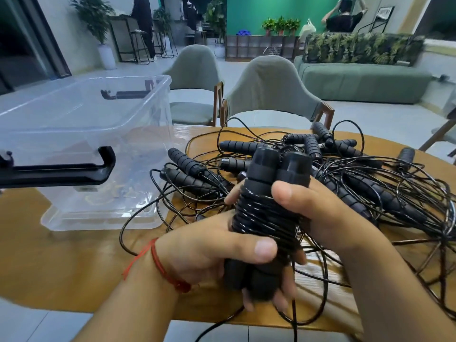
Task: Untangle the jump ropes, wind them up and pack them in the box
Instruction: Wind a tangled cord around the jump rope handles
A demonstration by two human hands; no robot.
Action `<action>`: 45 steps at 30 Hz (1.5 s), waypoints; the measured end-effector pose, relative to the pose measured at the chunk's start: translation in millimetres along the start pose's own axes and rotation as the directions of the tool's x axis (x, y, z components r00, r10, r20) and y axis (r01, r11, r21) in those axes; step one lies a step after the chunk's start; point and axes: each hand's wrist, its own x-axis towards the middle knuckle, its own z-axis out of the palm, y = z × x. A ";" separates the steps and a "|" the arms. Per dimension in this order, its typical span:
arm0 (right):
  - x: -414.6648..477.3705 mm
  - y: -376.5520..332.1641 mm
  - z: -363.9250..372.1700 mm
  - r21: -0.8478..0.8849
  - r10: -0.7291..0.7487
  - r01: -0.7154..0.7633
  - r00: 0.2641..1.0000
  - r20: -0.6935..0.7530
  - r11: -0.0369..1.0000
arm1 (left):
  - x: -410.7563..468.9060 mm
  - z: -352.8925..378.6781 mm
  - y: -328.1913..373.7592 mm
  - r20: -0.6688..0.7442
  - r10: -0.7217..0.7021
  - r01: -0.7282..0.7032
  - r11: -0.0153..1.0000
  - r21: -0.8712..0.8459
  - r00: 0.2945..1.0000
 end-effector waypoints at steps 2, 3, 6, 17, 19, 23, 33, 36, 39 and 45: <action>-2.5 -2.0 3.7 0.118 0.011 -0.019 0.998 0.069 0.993 | 3.6 4.9 -12.6 0.107 0.057 -0.035 0.980 -0.198 0.993; -4.1 -2.7 4.0 0.171 0.001 -0.016 0.996 0.084 0.985 | 5.0 7.0 -18.4 0.119 0.090 -0.059 0.969 -0.242 0.989; -4.5 -4.2 3.1 0.253 -0.040 0.012 0.994 0.103 0.967 | 8.2 9.6 -22.7 0.061 0.137 -0.122 0.971 -0.206 0.989; 4.1 0.7 -7.5 -0.449 -0.077 -0.103 0.928 -0.364 0.888 | 3.6 8.0 19.6 -0.690 0.419 0.318 0.665 0.676 0.590; 5.7 0.7 -5.0 -0.539 -0.088 -0.172 0.902 -0.422 0.824 | 3.3 4.3 15.6 -0.699 0.524 0.397 0.580 0.712 0.487; 13.2 5.4 8.9 -0.626 -0.078 -0.316 0.852 -0.518 0.712 | 6.2 -1.2 4.2 -0.656 0.666 0.582 0.391 0.713 0.356; 14.2 -2.0 16.1 -0.387 -0.105 -0.122 0.851 -0.515 0.914 | 5.7 -0.1 6.2 -0.647 0.493 0.335 0.579 0.743 0.582; 7.2 -6.3 6.2 -0.341 -0.069 -0.067 0.926 -0.372 0.938 | -3.5 3.5 17.3 -0.617 0.315 0.191 0.765 0.615 0.721; 1.5 -4.7 -1.3 -0.279 -0.069 -0.003 0.966 -0.248 0.960 | -5.8 -0.9 13.3 -0.474 0.140 0.035 0.939 0.342 0.870; 1.9 3.5 -5.1 -0.139 -0.073 0.059 0.992 -0.098 0.989 | -3.9 -2.6 -11.0 -0.050 0.123 -0.125 0.992 -0.028 0.991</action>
